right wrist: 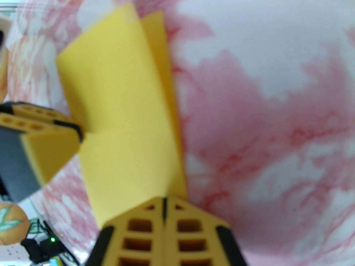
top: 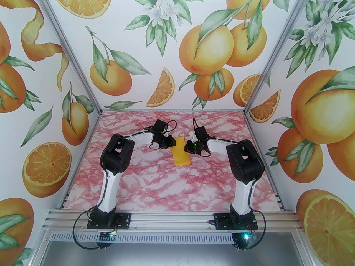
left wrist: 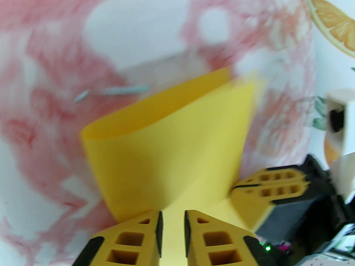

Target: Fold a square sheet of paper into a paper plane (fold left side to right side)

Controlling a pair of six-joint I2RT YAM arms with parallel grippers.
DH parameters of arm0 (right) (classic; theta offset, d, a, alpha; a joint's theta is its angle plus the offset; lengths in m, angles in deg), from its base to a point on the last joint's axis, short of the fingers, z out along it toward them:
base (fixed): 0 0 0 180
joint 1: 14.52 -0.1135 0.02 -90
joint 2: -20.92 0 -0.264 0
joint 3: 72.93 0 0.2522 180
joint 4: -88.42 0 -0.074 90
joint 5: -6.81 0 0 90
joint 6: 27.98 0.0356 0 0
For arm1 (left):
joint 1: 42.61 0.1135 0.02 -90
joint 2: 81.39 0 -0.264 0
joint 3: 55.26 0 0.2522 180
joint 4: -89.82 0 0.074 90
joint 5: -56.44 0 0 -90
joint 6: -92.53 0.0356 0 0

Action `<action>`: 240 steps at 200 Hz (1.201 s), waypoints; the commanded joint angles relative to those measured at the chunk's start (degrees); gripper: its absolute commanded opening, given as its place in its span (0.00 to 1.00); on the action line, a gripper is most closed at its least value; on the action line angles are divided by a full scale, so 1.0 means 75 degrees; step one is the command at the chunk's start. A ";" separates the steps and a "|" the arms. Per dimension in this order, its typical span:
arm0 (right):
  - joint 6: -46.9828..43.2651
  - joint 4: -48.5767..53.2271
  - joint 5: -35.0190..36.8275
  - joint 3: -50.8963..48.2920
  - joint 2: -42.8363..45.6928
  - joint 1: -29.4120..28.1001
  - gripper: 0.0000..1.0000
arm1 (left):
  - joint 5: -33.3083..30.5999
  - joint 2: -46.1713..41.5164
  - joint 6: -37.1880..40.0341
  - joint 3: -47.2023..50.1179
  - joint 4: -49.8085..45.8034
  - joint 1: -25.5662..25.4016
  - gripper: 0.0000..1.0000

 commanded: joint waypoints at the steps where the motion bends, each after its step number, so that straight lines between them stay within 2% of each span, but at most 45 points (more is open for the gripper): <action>1: -0.0120 0.0584 0.0479 0.0149 0.0092 -0.0031 0.00 | -0.0087 0.0150 0.0136 0.0204 -0.0026 0.0008 0.14; 40: -0.0200 0.0970 0.0641 0.0423 0.0603 -0.0052 0.00 | -0.0069 0.0148 0.0110 0.0342 0.0095 0.0008 0.13; 78: 0.0151 0.0952 0.0237 0.0612 0.0927 -0.0418 0.00 | -0.0059 0.0114 0.0101 0.0416 0.0156 0.0011 0.14; 136: 0.1163 0.0218 -0.0417 0.0873 0.0289 -0.1321 0.00 | -0.0023 0.0111 0.0069 0.0475 0.0218 -0.0023 0.15; 240: 0.1353 -0.0403 -0.0613 0.0222 -0.0444 -0.1412 0.00 | -0.0064 0.0082 0.0037 0.0522 0.0247 -0.0027 0.15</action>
